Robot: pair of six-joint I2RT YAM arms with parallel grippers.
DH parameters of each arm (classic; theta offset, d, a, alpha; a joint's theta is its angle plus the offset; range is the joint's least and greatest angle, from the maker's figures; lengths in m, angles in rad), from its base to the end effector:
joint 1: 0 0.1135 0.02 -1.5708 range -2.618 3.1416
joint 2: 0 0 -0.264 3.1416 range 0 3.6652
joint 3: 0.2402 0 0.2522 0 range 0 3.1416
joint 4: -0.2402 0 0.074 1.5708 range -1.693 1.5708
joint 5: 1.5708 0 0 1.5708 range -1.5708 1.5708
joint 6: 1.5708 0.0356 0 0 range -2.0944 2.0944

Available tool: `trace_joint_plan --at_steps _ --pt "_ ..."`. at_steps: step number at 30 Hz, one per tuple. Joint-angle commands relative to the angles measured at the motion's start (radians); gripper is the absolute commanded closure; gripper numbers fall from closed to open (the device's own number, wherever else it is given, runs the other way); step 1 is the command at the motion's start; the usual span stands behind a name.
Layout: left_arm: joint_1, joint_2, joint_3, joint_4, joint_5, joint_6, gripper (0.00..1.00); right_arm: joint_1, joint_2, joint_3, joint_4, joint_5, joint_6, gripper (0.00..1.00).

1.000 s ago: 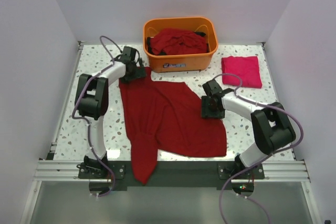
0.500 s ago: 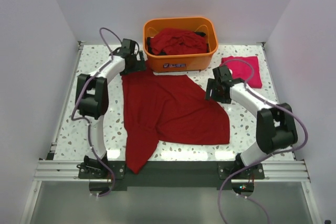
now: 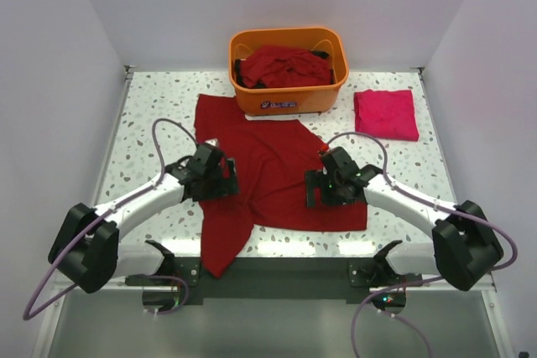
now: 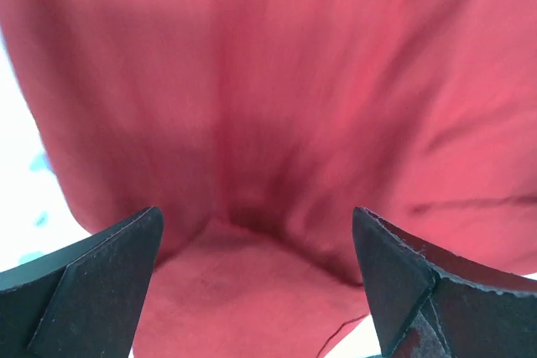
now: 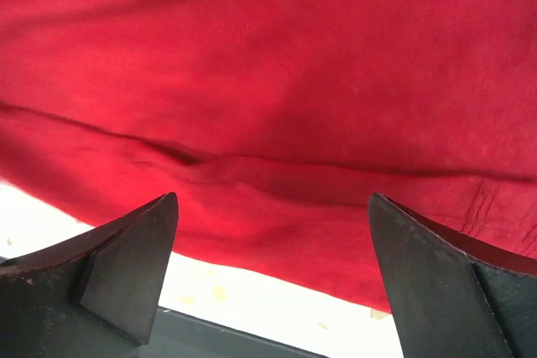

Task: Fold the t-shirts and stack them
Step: Flatten the tshirt out

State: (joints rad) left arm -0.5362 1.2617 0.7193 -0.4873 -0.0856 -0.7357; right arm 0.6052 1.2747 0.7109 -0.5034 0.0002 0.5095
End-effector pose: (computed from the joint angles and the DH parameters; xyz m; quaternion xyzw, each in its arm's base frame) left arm 0.2052 -0.1184 0.1961 -0.1072 0.9568 -0.1254 0.2393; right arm 0.1932 0.1337 0.1898 -0.0463 0.9674 0.1317 0.2115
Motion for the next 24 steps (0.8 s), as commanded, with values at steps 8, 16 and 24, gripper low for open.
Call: trace_joint_plan --at_steps 8,16,24 --pt "-0.022 0.252 0.115 0.136 -0.005 -0.011 0.0 -0.187 0.25 0.044 0.097 0.001 0.029 0.01" --pt "0.03 0.498 0.409 0.142 -0.013 0.116 0.0 -0.315 0.342 0.205 0.091 0.092 -0.034 0.02" --pt "0.031 0.291 0.407 -0.083 -0.158 0.084 0.0 -0.328 0.261 0.248 0.054 0.109 -0.042 0.01"
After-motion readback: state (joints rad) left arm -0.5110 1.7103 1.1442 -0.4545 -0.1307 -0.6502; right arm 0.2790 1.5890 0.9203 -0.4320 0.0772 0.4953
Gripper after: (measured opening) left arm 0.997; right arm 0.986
